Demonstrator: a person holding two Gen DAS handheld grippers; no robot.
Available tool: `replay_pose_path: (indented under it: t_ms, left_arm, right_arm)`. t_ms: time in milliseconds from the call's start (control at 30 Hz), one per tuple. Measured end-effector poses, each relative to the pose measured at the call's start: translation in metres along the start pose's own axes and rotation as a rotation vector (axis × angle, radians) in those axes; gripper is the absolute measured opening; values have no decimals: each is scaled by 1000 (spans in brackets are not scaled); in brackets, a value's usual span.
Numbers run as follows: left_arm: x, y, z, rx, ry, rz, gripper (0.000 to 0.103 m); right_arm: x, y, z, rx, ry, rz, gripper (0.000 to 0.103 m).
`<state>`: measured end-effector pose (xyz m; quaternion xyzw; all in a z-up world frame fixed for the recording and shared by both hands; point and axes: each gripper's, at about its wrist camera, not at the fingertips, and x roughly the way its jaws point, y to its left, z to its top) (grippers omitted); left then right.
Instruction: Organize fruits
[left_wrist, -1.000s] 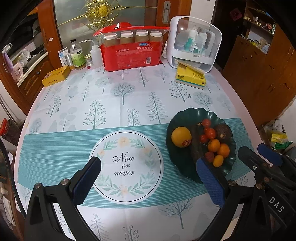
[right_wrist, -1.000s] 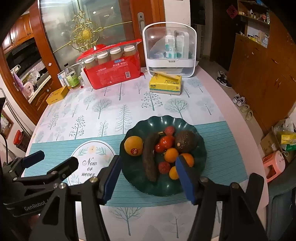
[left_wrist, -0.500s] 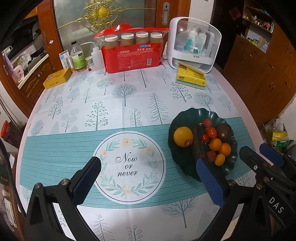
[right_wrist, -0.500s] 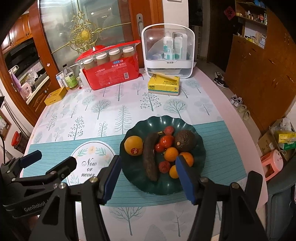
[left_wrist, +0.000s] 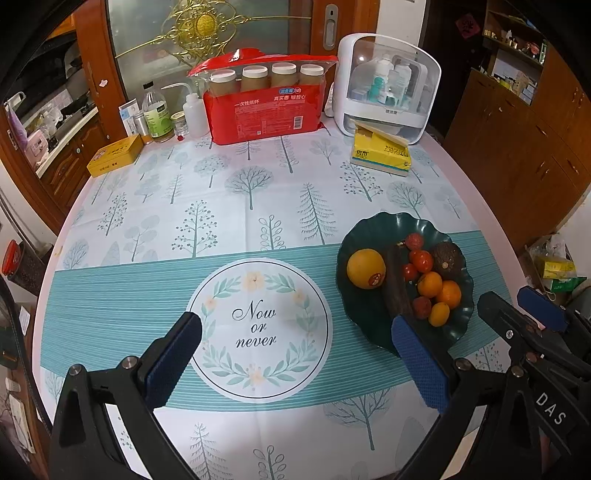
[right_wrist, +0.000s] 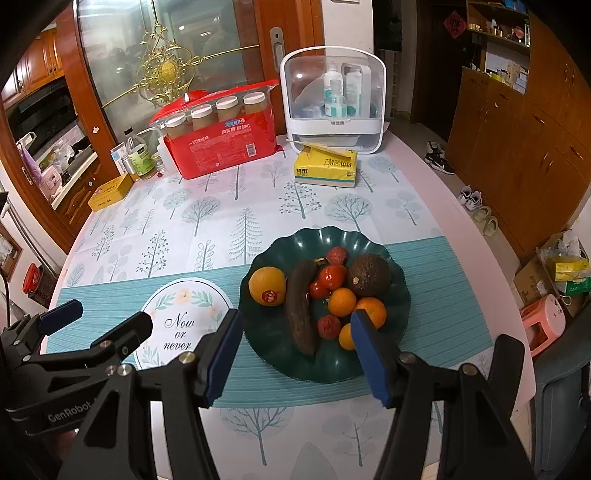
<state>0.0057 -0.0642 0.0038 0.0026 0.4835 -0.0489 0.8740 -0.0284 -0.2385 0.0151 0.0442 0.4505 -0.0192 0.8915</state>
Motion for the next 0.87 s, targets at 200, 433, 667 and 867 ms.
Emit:
replay_pose_path:
  t_ms: [200,433,667,867]
  left_arm:
    - [-1,0,-1,3,0,-3,102]
    - [-3,2,-2,4,2,-4,102]
    - [-4,-1,-6,16,8,-6,102]
    - [-1,-2,-5,23,15,-7,102]
  right_arm:
    - [0,0,0,1,2,-2,61]
    - [-3,0,-4,2,5,-3,61]
    - [-1,-4,-7,4,10,-4,61]
    - [-1,-6,-7,4,12,-3,61]
